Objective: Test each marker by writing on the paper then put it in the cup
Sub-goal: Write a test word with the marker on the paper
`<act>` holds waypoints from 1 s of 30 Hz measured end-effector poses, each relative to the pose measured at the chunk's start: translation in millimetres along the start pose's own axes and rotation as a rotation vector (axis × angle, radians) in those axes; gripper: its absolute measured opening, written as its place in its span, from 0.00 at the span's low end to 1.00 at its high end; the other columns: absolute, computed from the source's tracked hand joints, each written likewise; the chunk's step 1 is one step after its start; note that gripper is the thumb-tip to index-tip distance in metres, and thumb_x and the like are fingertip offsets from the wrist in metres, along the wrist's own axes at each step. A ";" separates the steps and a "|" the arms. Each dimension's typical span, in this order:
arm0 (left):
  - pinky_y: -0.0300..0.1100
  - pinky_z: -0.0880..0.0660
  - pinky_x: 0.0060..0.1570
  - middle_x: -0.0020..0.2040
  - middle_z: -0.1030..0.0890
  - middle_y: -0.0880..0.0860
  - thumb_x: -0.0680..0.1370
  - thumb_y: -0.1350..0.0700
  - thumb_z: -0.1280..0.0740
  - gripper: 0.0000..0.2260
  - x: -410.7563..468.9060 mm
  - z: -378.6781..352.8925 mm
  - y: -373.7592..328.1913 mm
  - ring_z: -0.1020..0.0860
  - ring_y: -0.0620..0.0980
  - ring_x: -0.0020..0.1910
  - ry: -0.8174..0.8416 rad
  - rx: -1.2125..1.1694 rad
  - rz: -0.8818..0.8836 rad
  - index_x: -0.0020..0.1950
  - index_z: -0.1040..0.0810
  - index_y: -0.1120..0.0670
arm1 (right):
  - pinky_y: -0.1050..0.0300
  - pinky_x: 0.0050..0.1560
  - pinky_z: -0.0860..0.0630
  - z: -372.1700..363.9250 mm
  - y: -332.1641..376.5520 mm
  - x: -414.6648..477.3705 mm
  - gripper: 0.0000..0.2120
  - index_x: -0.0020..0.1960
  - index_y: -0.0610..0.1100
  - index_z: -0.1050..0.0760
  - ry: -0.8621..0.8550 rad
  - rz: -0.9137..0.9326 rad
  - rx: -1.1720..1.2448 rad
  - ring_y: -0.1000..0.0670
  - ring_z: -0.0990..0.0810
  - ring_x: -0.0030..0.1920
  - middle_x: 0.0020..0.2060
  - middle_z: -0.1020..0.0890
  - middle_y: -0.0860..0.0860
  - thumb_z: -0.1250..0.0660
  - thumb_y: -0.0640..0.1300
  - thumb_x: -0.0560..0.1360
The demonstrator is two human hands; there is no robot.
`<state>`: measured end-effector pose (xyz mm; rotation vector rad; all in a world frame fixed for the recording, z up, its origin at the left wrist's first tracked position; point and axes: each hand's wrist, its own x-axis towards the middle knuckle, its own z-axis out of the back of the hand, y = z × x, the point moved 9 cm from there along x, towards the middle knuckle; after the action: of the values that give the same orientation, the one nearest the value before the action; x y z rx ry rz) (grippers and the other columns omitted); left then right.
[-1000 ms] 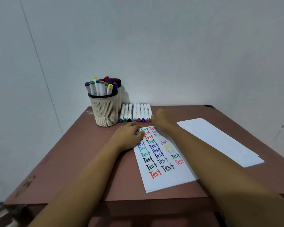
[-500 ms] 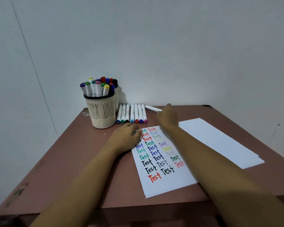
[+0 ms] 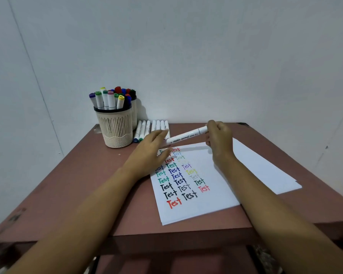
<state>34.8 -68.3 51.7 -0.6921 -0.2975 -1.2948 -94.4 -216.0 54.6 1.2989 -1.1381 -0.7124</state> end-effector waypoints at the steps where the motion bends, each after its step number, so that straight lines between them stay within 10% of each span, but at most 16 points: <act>1: 0.40 0.37 0.64 0.67 0.30 0.55 0.79 0.53 0.37 0.24 -0.2 -1.3 -0.1 0.32 0.52 0.66 0.016 0.000 0.007 0.72 0.36 0.58 | 0.58 0.30 0.42 -2.9 -2.6 -1.8 0.10 0.35 0.43 0.35 0.020 -0.011 0.007 0.52 0.41 0.29 0.29 0.37 0.49 0.41 0.40 0.74; 8: 0.40 0.38 0.38 0.44 0.28 0.50 0.81 0.54 0.42 0.12 0.5 -6.1 2.6 0.30 0.48 0.41 0.048 0.000 0.056 0.60 0.28 0.58 | 0.62 0.28 0.38 -17.8 -16.3 -12.3 0.10 0.36 0.44 0.30 0.120 -0.184 0.242 0.53 0.36 0.27 0.27 0.32 0.51 0.38 0.40 0.76; 15: 0.44 0.33 0.39 0.45 0.24 0.52 0.80 0.53 0.41 0.11 -3.3 -2.9 -5.9 0.28 0.49 0.41 0.031 -0.037 0.001 0.60 0.28 0.57 | 0.64 0.28 0.35 -58.6 -28.4 -36.6 0.09 0.40 0.43 0.26 0.513 -0.258 0.183 0.56 0.30 0.28 0.27 0.28 0.51 0.33 0.45 0.77; 30: 0.44 0.28 0.35 0.35 0.21 0.49 0.77 0.40 0.42 0.19 -5.3 8.9 -3.1 0.24 0.49 0.34 -0.044 -0.060 0.071 0.60 0.24 0.48 | 0.66 0.32 0.30 -58.9 -15.0 -37.3 0.06 0.44 0.41 0.26 0.576 -0.147 0.226 0.57 0.30 0.29 0.28 0.28 0.52 0.35 0.42 0.78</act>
<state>32.0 -59.0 56.4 -0.7764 -0.2689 -1.2261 -49.5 -163.3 37.4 1.6540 -0.6686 -0.2798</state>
